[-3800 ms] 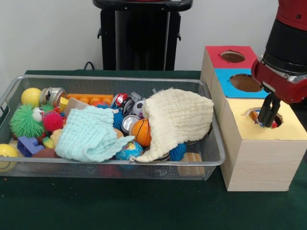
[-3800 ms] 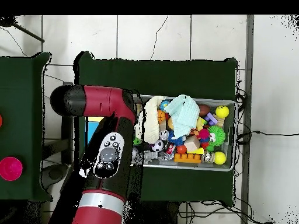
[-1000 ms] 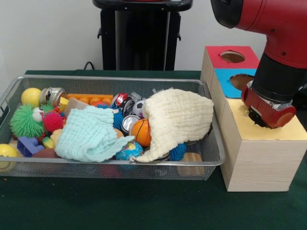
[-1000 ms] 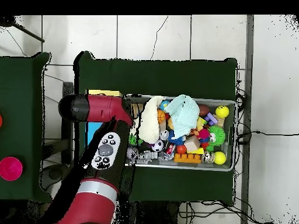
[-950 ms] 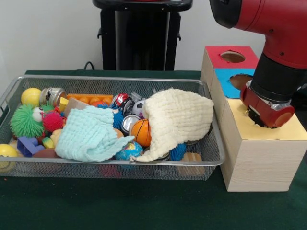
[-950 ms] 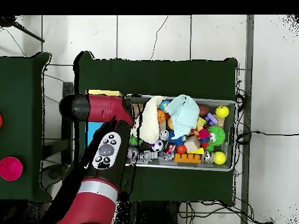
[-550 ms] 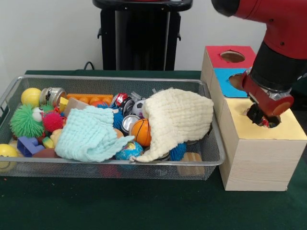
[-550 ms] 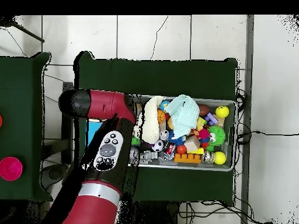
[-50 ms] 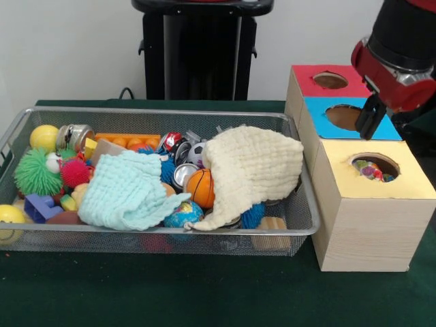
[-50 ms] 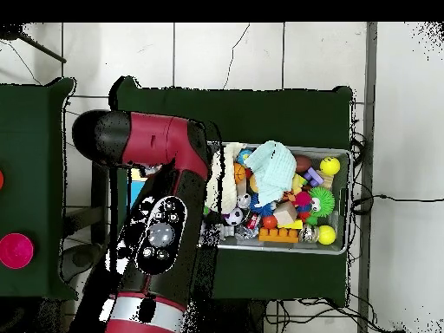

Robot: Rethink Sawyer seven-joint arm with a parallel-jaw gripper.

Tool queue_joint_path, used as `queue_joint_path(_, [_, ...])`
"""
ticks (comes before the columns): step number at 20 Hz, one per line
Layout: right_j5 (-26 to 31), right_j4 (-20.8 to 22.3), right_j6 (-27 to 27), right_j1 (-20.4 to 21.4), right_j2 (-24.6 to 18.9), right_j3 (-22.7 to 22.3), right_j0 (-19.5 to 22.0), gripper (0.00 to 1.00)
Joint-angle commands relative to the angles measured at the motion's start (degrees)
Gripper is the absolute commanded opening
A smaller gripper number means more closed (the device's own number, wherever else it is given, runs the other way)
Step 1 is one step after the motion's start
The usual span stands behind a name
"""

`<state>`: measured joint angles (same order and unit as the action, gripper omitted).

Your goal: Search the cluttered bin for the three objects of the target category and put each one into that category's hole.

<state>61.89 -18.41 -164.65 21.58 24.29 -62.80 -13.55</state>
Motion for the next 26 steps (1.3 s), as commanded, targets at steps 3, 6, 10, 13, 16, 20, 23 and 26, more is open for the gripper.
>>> queue_joint_path(3, [3.5,0.9,-6.8,0.5,-1.8,-2.2,2.0,0.00])
queue_joint_path(6, [3.3,1.5,-5.7,0.6,-1.9,-2.2,2.5,0.00])
queue_joint_path(10, [3.0,2.7,-2.5,1.0,-2.0,-1.5,4.0,0.00])
queue_joint_path(13, [2.4,3.7,-0.4,0.5,-2.1,-0.6,5.3,0.00])
queue_joint_path(16, [-2.9,5.0,1.7,0.0,-2.5,0.0,6.3,0.00])
queue_joint_path(20, [-1.3,5.8,3.8,0.3,-3.8,1.7,7.9,0.00])
queue_joint_path(23, [-1.8,6.2,5.1,-0.2,-5.4,2.2,9.3,0.00])
queue_joint_path(26, [-1.5,7.2,5.7,-0.4,-5.5,3.5,10.4,0.00])
